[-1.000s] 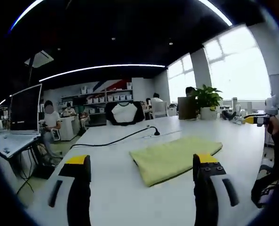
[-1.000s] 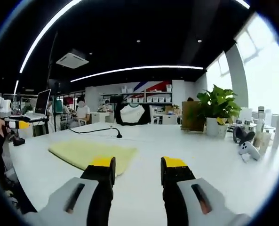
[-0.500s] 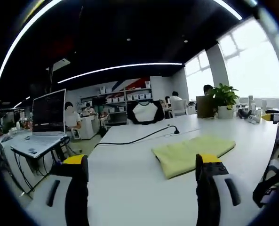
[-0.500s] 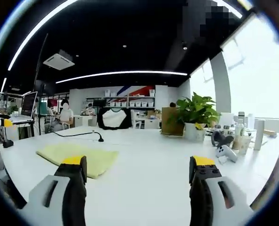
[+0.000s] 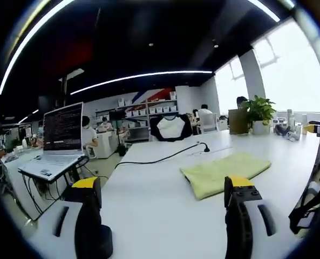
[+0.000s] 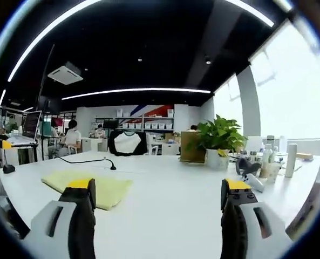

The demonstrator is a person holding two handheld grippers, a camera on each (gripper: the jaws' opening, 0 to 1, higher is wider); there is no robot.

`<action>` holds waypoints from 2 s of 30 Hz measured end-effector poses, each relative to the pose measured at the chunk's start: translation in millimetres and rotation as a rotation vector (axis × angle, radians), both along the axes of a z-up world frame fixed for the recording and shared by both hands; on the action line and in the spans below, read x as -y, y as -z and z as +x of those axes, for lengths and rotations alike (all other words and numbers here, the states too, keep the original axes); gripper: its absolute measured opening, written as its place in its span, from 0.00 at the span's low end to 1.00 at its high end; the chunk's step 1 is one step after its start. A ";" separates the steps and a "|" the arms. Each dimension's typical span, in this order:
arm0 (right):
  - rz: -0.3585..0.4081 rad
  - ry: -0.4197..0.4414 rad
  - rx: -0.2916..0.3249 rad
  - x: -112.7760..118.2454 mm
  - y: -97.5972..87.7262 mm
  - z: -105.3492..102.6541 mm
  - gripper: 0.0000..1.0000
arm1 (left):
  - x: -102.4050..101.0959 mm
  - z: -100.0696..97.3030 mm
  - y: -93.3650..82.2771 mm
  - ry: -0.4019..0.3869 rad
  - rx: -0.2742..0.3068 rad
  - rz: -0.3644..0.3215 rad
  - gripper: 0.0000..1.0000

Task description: Fold the garment on the visible template until the final outline fits inside the template.

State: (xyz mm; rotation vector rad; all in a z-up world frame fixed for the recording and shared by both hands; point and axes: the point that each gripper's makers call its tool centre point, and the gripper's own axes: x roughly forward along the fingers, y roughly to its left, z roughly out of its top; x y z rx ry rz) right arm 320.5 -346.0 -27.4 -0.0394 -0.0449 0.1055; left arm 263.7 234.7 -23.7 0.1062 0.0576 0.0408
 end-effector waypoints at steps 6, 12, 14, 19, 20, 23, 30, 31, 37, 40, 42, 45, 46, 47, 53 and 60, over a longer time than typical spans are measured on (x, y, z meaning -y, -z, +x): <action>-0.005 -0.009 0.010 -4.4 -4.5 0.2 0.99 | 5.3 -5.9 -6.4 0.013 0.014 -0.003 1.00; -0.010 -0.022 -0.021 -8.5 1.8 3.3 0.99 | 4.5 -10.2 -21.2 0.013 0.065 0.005 1.00; 0.002 -0.036 -0.013 -11.2 1.4 4.1 0.99 | 3.8 -10.5 -22.9 0.013 0.069 0.003 1.00; -0.012 -0.057 -0.037 -14.1 6.9 4.8 0.99 | 3.7 -10.4 -24.1 0.014 0.067 0.013 1.00; -0.015 -0.057 -0.037 -14.0 6.9 4.5 0.99 | 4.4 -10.7 -24.1 0.017 0.066 0.013 1.00; -0.017 -0.052 -0.024 -12.6 4.3 3.1 0.99 | 5.0 -11.5 -24.4 0.020 0.063 0.016 1.00; -0.034 -0.039 -0.020 -5.1 6.3 0.3 0.99 | 11.0 -9.7 -36.0 0.037 0.110 -0.002 1.00; -0.034 -0.036 -0.026 -2.8 7.9 -1.6 0.99 | 12.0 -9.2 -36.3 0.039 0.110 -0.002 1.00; -0.029 -0.011 -0.017 5.8 4.3 -9.5 0.99 | 20.9 -5.5 -30.9 0.067 0.092 0.002 1.00; -0.033 -0.010 -0.018 5.1 4.5 -9.9 0.99 | 24.4 -5.5 -29.2 0.077 0.090 0.003 1.00; -0.038 -0.013 -0.023 3.7 4.9 -10.3 0.99 | 25.3 -5.6 -28.0 0.082 0.086 0.007 1.00; -0.039 -0.014 -0.019 2.7 4.1 -10.7 0.99 | 25.3 -5.7 -27.3 0.083 0.087 0.003 1.00; -0.040 -0.014 -0.022 2.6 4.6 -10.6 0.99 | 24.6 -5.7 -27.0 0.082 0.085 0.002 1.00; -0.040 -0.014 -0.026 2.6 5.3 -10.5 0.99 | 24.0 -5.8 -25.9 0.081 0.081 0.002 1.00; -0.043 -0.015 -0.033 1.7 6.2 -10.5 0.99 | 21.5 -5.9 -25.6 0.079 0.080 -0.004 1.00; -0.046 -0.012 -0.046 2.9 9.0 -9.3 0.99 | 21.3 -4.1 -23.5 0.080 0.070 -0.004 1.00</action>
